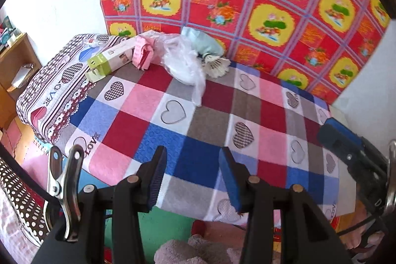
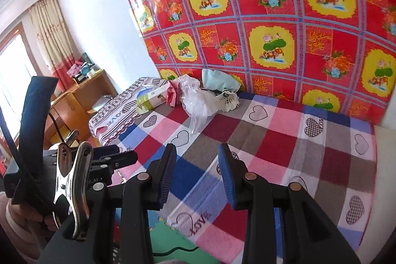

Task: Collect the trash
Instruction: 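Lower both grippers toward the pink paper and clear plastic bag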

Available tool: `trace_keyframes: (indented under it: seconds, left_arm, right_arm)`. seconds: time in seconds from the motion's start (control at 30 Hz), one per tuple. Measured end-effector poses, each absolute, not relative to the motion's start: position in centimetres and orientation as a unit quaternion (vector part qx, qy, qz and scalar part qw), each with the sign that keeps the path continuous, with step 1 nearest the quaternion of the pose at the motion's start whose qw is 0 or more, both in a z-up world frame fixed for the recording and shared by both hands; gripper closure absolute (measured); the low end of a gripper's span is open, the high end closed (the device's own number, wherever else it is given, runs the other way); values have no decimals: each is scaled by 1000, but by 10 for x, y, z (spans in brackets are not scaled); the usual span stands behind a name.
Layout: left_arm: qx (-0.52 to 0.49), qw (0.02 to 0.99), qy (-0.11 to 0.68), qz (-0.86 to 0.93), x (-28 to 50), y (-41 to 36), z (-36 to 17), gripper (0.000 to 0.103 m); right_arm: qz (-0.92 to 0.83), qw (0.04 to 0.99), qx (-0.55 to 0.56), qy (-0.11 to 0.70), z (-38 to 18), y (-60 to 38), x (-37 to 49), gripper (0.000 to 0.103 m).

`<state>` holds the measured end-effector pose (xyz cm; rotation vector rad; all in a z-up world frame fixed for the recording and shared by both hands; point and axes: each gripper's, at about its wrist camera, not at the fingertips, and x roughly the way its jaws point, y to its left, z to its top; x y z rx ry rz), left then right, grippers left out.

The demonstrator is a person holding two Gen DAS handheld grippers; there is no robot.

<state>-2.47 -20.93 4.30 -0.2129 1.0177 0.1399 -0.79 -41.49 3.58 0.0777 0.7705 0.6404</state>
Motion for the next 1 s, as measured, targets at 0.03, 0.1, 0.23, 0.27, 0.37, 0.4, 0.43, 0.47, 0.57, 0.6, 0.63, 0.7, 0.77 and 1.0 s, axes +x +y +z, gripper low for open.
trace_keyframes:
  seconds: [0.03, 0.1, 0.23, 0.27, 0.37, 0.4, 0.43, 0.47, 0.57, 0.6, 0.63, 0.7, 0.77, 1.0]
  left_arm:
    - [-103, 865, 486, 72, -20, -205, 41, 57]
    - [-105, 864, 486, 79, -11, -195, 39, 57]
    - [-101, 862, 490, 81, 10, -173, 31, 57]
    - [-100, 861, 492, 82, 15, -167, 29, 57]
    - [-104, 859, 496, 75, 32, -149, 23, 57]
    - [-104, 859, 497, 71, 39, -144, 22, 57]
    - [-102, 859, 496, 71, 43, -140, 21, 57]
    - [-98, 860, 495, 71, 48, -135, 19, 57]
    - [-97, 861, 497, 58, 70, -119, 14, 57]
    - [-97, 860, 498, 56, 75, -116, 12, 57]
    - [-96, 860, 499, 52, 83, -111, 10, 57]
    - [-93, 859, 501, 49, 98, -103, 6, 57]
    - [-92, 859, 501, 45, 113, -93, 1, 57]
    - [-89, 855, 509, 30, 157, -76, -13, 57]
  right_arm:
    - [309, 874, 40, 372, 35, -411, -2, 67]
    - [312, 871, 39, 376, 34, -404, 7, 67]
    - [308, 869, 41, 386, 27, -388, 26, 67]
    - [306, 869, 42, 387, 25, -383, 30, 67]
    - [294, 870, 44, 393, 22, -372, 42, 67]
    - [288, 871, 47, 396, 21, -368, 45, 67]
    - [285, 871, 51, 397, 20, -365, 49, 67]
    - [281, 872, 52, 399, 19, -361, 52, 67]
    - [262, 873, 53, 407, 16, -351, 64, 67]
    - [258, 873, 56, 410, 15, -348, 68, 67]
    - [251, 874, 57, 413, 13, -344, 72, 67]
    - [239, 875, 59, 416, 11, -339, 78, 67]
    - [228, 876, 65, 420, 9, -333, 84, 67]
    - [189, 879, 76, 432, 1, -319, 102, 67]
